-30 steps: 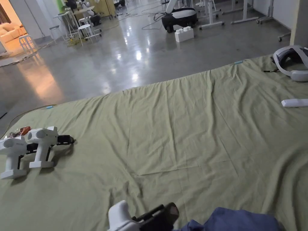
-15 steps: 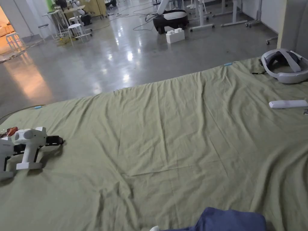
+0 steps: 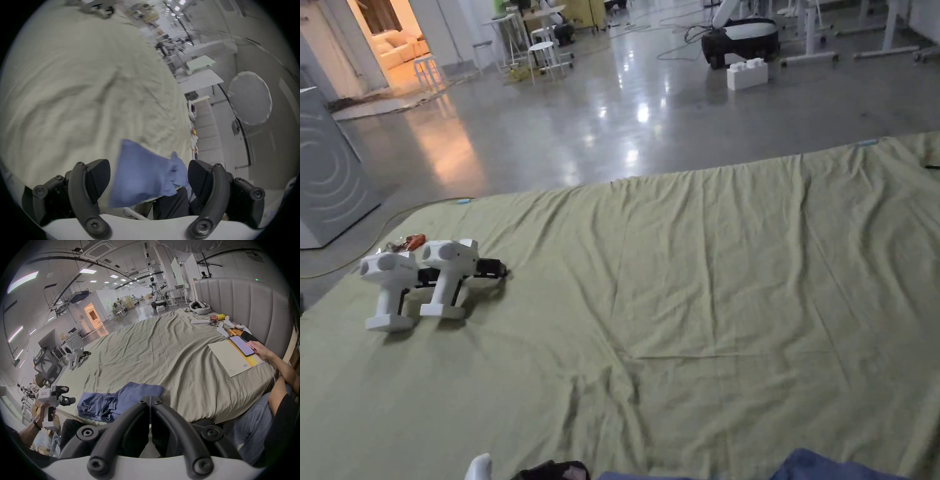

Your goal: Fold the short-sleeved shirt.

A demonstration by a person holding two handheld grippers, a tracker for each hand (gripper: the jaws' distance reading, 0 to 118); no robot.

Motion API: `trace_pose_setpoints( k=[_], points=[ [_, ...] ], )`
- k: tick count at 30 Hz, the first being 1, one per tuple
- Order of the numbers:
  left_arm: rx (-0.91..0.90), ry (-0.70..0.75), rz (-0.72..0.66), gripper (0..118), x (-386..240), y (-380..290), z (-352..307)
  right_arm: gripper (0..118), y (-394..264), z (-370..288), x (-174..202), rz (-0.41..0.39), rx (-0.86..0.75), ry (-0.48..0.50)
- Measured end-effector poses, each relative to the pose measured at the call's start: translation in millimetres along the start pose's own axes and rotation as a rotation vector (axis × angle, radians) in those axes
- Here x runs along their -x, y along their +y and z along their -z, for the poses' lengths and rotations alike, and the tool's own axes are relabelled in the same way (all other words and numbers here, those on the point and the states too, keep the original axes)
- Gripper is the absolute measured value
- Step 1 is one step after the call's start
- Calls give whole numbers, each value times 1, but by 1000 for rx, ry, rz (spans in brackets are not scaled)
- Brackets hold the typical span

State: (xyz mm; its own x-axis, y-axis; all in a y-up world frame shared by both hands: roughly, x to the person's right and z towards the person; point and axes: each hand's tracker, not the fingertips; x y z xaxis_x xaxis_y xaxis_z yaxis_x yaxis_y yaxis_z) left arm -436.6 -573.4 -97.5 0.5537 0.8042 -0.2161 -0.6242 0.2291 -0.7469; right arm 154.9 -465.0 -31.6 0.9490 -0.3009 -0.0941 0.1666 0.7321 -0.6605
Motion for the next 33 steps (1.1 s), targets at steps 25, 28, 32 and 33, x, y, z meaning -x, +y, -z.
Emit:
trace_pose_setpoints(
  k=[25,28,32,33],
  points=[
    [-186,-37,1,21,30,14,-50,4,3,5,4,-6,27,34],
    [-211,108,146,21,3,27,-86,4,4,10,4,-5,23,54],
    [-275,215,208,21,-61,7,-75,4,2,13,5,-5,21,70],
    [-266,220,263,21,-76,0,-67,4,2,13,6,-5,23,71]
  ],
)
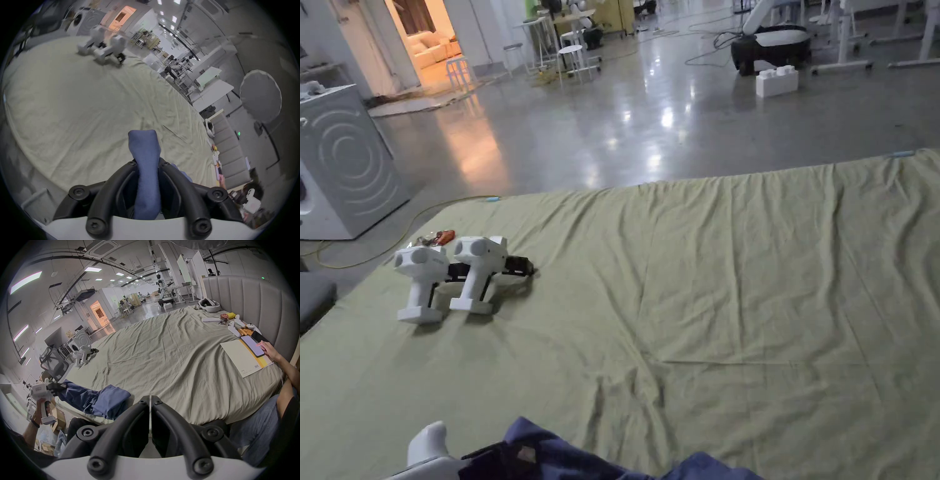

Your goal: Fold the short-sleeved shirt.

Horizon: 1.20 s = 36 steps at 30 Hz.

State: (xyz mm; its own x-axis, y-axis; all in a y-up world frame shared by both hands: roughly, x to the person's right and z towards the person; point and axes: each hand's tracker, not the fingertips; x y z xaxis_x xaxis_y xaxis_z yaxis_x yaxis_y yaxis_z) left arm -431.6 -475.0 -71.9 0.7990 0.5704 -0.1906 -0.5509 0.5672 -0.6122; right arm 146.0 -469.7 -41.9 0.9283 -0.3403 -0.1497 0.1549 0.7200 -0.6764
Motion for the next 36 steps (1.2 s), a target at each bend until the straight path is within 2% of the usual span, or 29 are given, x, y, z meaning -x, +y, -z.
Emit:
trace_pose_setpoints(
  k=[6,11,13,14,15,16,17,20,21,23,24,25,26,28,31,33,36],
  points=[
    [96,-39,262,21,-122,-61,57,4,-7,-10,-5,12,-3,-18],
    [227,-38,313,21,-141,-100,127,4,-7,-27,2,41,-10,-66],
    [270,-35,348,22,-144,-114,143,4,-11,-30,-12,47,-9,-82],
    [262,-35,364,29,-146,-120,149,4,-12,-30,-13,55,-6,-89],
    [264,-38,379,50,-147,-124,153,4,-13,-29,-15,64,-3,-96],
    [272,-60,388,80,-144,-122,154,4,-15,-27,-23,74,8,-102],
    [294,-80,352,80,-142,-120,152,4,-15,-25,-24,77,17,-104],
    [215,-166,201,79,-137,-99,119,4,-14,-23,-19,62,19,-101],
    [198,-202,168,78,-132,-93,107,4,-14,-22,-19,63,20,-94],
    [136,-261,74,64,-122,-85,85,4,-14,-16,-16,85,29,-73],
    [156,-299,54,48,-116,-84,81,4,-14,-13,-13,92,34,-64],
    [166,-326,34,12,-112,-85,81,4,-15,-9,-11,97,39,-57],
    [160,-320,25,5,-108,-89,87,4,-15,-4,-9,99,48,-51],
    [163,-284,24,5,-101,-97,109,4,-17,2,-7,97,63,-39],
    [308,-315,-64,4,-89,-117,157,4,-19,2,3,91,66,-25],
    [380,-221,-38,3,-89,-134,183,4,-21,0,10,97,74,-13],
    [441,-243,-11,2,-101,-158,193,4,-29,0,18,77,101,-11]
  ],
)
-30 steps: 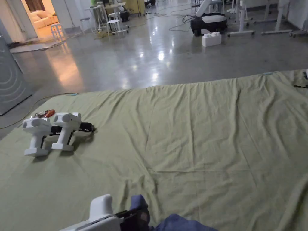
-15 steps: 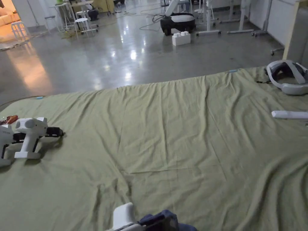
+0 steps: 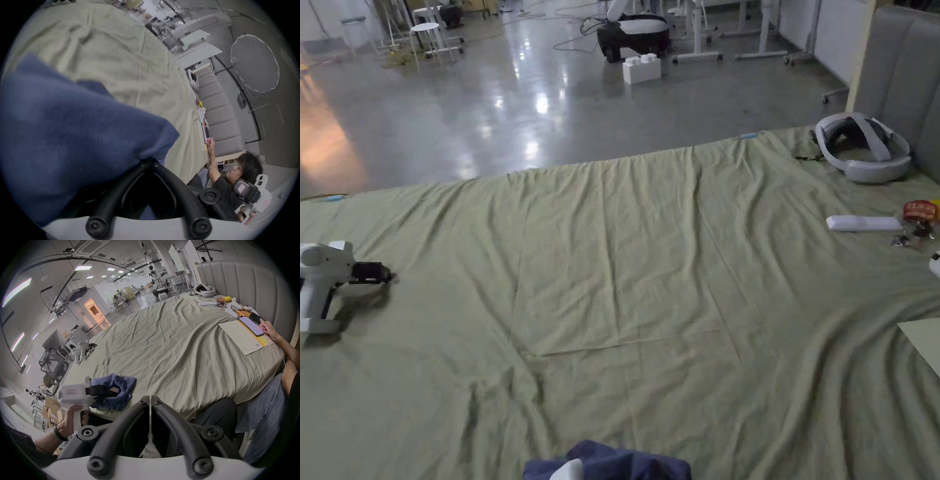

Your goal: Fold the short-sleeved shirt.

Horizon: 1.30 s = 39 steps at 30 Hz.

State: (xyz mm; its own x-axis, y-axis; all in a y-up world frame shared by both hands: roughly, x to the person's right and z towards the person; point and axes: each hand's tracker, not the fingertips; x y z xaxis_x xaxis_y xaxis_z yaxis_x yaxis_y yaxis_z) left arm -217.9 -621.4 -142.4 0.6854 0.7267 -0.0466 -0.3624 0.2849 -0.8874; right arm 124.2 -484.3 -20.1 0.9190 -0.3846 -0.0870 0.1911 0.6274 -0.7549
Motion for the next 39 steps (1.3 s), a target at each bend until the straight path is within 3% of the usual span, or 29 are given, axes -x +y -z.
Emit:
trace_pose_setpoints(
  k=[5,9,10,12,13,15,18,21,24,26,28,34,37,39],
  points=[
    [-35,16,41,2,-4,-2,-3,4,-13,21,20,-123,118,-3],
    [-55,-22,31,3,-11,3,-24,4,-12,53,44,-216,168,95],
    [-100,-52,67,25,-17,3,-37,4,-8,64,53,-240,172,111],
    [-162,-61,143,94,-26,6,-68,4,3,89,67,-254,179,132],
    [-177,-64,171,105,-28,7,-86,4,11,105,76,-251,175,157],
    [-258,-98,156,105,-24,11,-130,4,24,129,92,-256,191,234],
    [-324,-153,-8,118,1,18,-178,4,39,165,115,-308,196,252],
    [-410,-123,-150,118,44,18,-189,4,39,200,122,-357,289,189],
    [-369,-64,-185,118,59,11,-189,4,16,249,116,-378,482,13],
    [-344,-79,-195,118,68,8,-183,4,15,248,107,-348,402,83],
    [-305,-92,-195,118,74,9,-169,4,18,244,107,-313,435,74],
    [-184,-99,-156,117,81,22,-118,4,12,242,110,-339,420,68],
    [-142,-32,-130,95,92,34,-102,4,10,240,110,-322,407,72],
    [-131,-106,-143,95,92,37,-97,4,10,239,111,-315,404,72]
  ],
)
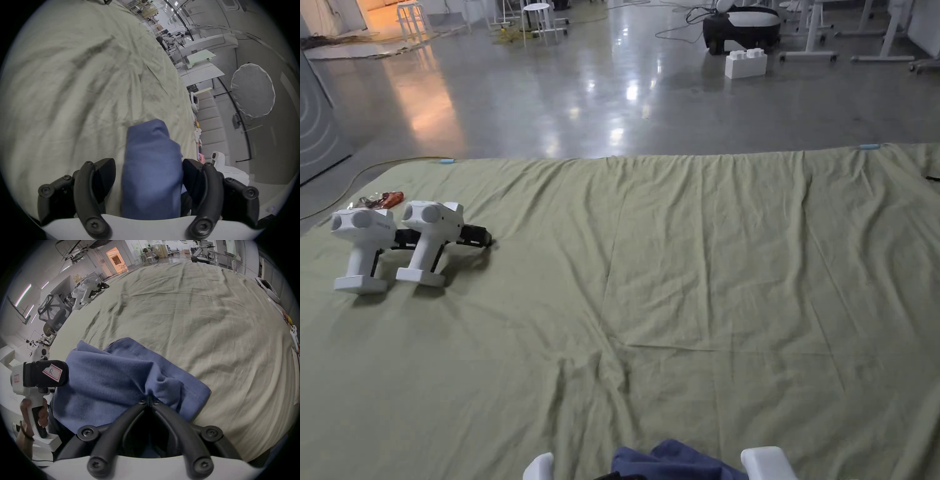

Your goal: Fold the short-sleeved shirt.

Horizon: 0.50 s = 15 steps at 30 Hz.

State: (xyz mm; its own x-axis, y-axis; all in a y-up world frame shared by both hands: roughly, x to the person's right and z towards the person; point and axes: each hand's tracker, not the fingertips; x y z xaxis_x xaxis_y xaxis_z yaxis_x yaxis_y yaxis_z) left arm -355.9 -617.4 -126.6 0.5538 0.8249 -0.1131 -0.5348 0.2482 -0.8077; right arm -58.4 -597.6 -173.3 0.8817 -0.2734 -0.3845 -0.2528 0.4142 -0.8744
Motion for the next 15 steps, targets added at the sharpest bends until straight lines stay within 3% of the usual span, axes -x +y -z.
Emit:
trace_pose_setpoints(
  k=[2,4,7,12,15],
  points=[
    [44,-58,-22,86,-3,0,9,4,2,0,0,3,0,0],
    [40,34,52,73,-13,-5,16,4,2,0,1,2,-1,-4],
    [24,53,1,50,-12,-5,13,4,-1,-3,-2,10,-17,9],
    [9,55,-5,50,-18,-6,2,4,-1,-13,-1,51,-47,40],
    [-58,7,-23,50,-24,7,-31,4,-3,-48,3,88,-160,123]
  ],
)
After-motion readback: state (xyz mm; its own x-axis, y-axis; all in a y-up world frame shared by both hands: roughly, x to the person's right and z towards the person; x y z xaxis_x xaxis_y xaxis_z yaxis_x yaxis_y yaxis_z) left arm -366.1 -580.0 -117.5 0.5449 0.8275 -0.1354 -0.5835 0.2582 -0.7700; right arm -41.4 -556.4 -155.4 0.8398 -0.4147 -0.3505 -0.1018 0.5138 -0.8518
